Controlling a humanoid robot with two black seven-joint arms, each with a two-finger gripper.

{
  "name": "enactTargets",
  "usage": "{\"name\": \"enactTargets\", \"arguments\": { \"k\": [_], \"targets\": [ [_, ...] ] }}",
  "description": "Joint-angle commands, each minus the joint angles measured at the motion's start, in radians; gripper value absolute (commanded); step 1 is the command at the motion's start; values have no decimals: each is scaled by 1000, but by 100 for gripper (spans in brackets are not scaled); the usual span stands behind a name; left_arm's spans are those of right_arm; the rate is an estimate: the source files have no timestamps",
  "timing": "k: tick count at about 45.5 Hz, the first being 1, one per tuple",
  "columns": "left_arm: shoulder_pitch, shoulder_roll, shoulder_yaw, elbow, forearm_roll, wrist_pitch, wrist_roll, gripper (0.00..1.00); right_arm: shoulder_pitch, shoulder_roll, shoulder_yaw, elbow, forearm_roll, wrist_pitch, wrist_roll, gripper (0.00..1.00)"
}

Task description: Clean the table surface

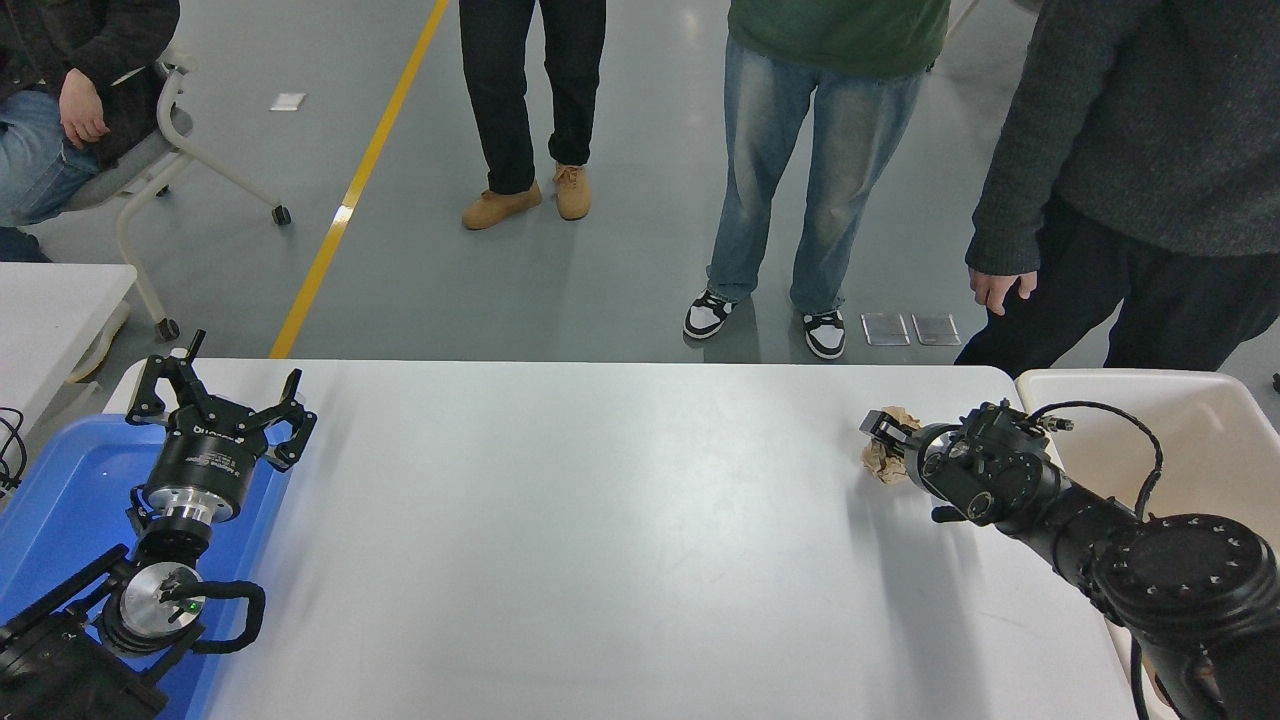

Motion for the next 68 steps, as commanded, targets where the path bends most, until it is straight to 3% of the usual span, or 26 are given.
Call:
{"name": "enactTargets", "arguments": {
  "k": [1, 4, 29, 49, 68],
  "targets": [
    [0, 0, 0, 0, 0, 0, 0, 99, -2, 0, -2, 7, 0, 6, 45, 22],
    [0, 0, 0, 0, 0, 0, 0, 99, -2, 0, -2, 11, 0, 15, 57, 0],
    [0, 1, 0, 0, 0, 0, 0, 99, 3, 0, 15, 13, 8, 59, 63, 0],
    [0, 0, 0, 0, 0, 0, 0, 99, 93, -3, 78, 100, 21, 253, 83, 0],
    [0, 0, 0, 0, 0, 0, 0, 99, 137, -343, 247, 450, 3, 248, 186, 0]
  ]
}}
